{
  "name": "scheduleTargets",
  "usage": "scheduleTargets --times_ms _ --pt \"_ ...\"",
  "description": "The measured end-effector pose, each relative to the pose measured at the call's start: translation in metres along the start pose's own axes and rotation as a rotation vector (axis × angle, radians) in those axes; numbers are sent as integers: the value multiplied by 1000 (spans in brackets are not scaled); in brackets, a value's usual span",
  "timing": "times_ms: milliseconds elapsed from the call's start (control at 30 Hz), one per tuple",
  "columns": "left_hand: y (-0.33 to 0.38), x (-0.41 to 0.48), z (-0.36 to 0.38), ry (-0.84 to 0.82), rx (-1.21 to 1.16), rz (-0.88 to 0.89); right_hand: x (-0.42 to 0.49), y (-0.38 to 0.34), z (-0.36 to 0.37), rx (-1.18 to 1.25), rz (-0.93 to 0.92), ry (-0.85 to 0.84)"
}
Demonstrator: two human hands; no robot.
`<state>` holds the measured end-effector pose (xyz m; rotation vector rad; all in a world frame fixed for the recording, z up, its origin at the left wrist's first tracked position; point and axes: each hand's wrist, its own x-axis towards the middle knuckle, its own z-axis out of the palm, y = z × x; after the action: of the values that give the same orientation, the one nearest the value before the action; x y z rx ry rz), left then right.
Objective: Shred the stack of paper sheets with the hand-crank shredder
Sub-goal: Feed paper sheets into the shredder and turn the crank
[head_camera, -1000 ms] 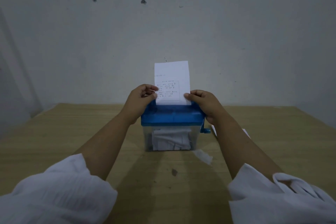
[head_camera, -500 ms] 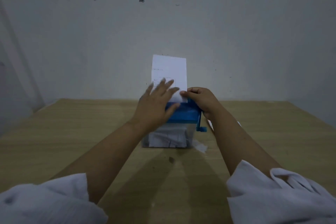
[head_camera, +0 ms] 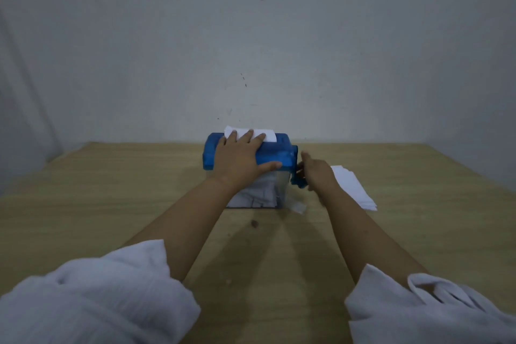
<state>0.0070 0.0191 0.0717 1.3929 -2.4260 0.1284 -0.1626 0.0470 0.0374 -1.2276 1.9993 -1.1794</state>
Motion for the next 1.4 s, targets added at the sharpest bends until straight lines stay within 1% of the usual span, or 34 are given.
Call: scheduleTargets --times_ms 67,100,167,267,333,400,533,667,800,933,1033,1100,1267,1400 --pt "1 -1 1 15 -7 -13 -5 5 -1 -256 -61 -20" --pt "1 -1 2 20 -15 -16 -8 9 -1 -273 -93 -1" --pt "0 -1 2 19 -33 -24 -14 14 4 -145 -114 50" --pt "2 0 1 0 -44 -36 -27 19 14 185 -87 155" --pt "3 1 -1 -9 -36 -39 -35 18 16 398 -134 206" --pt "4 1 -1 -11 -31 -39 -41 20 15 547 -188 198" --pt "4 0 2 14 -20 -28 -50 32 19 664 -261 155" --pt "3 3 3 24 -4 -19 -49 17 18 752 -365 225" --pt "3 4 5 25 -4 -12 -41 13 19 704 -406 276" --pt "0 4 5 44 -31 16 -43 14 25 742 -419 316" --pt "-3 2 7 69 -44 46 -39 -1 20 784 -460 334" --pt "-5 1 7 75 -66 59 -24 -19 9 736 -484 337" --pt "-4 -1 7 82 -61 72 19 -43 -13 538 -383 262" --pt "-6 -1 9 110 -62 77 47 -45 -10 454 -287 271"
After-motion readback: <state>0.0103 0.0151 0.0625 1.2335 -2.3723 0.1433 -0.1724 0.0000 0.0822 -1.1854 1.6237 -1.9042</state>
